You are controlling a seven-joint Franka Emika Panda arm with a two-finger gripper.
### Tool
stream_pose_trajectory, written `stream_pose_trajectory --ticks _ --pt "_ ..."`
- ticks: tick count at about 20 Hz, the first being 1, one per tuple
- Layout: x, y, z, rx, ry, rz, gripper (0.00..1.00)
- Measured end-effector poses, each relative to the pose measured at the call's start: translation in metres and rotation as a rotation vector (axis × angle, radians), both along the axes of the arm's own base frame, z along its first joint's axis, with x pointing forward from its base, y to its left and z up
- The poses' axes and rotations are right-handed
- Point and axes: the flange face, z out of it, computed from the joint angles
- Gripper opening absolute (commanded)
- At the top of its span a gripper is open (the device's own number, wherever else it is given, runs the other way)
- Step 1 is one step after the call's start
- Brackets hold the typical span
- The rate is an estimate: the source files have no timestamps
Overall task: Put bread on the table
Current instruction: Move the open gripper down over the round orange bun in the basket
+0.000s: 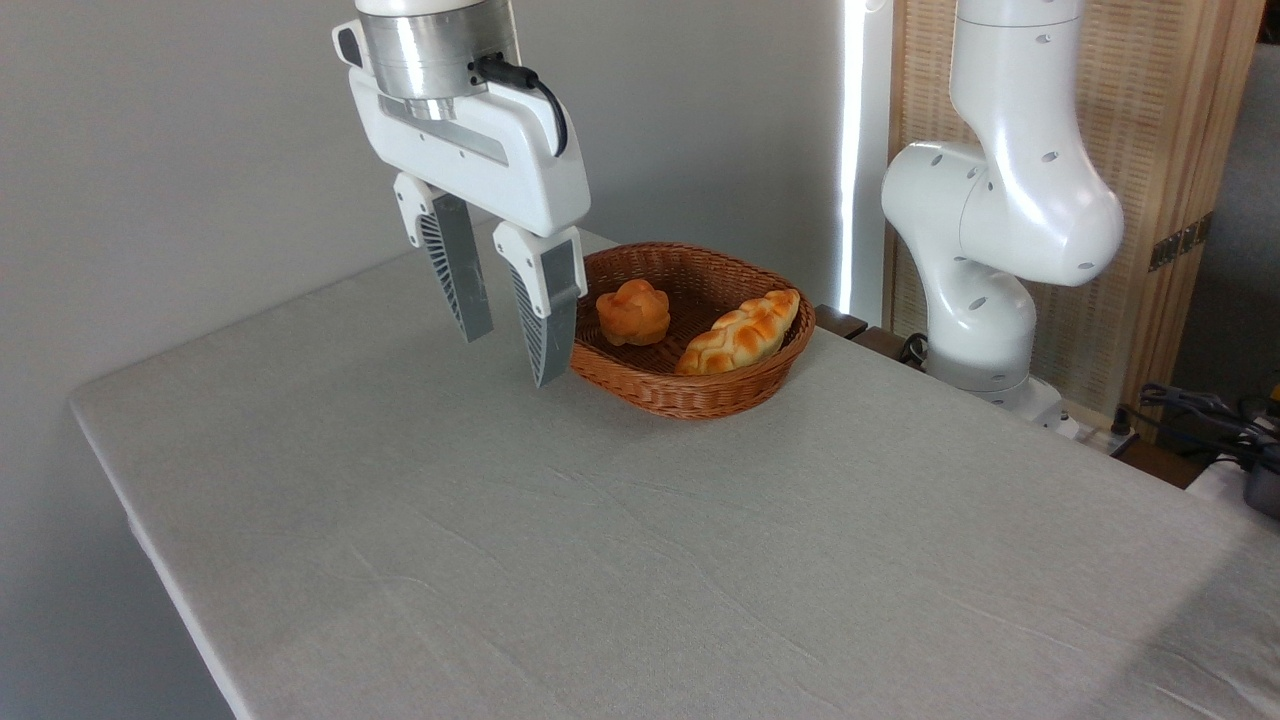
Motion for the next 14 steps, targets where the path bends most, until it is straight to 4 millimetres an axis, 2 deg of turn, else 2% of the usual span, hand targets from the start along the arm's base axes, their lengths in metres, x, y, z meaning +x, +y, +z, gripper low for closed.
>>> stream_pose_trajectory --ticks 2,9,14 --pt "-0.012 -0.005 -0.007 0.002 0.018 -0.01 1.0" --pt "-0.075 -0.043 -0.052 0.026 0.067 -0.088 1.0" --pt "-0.095 -0.074 -0.055 0.037 0.045 -0.154 1.0"
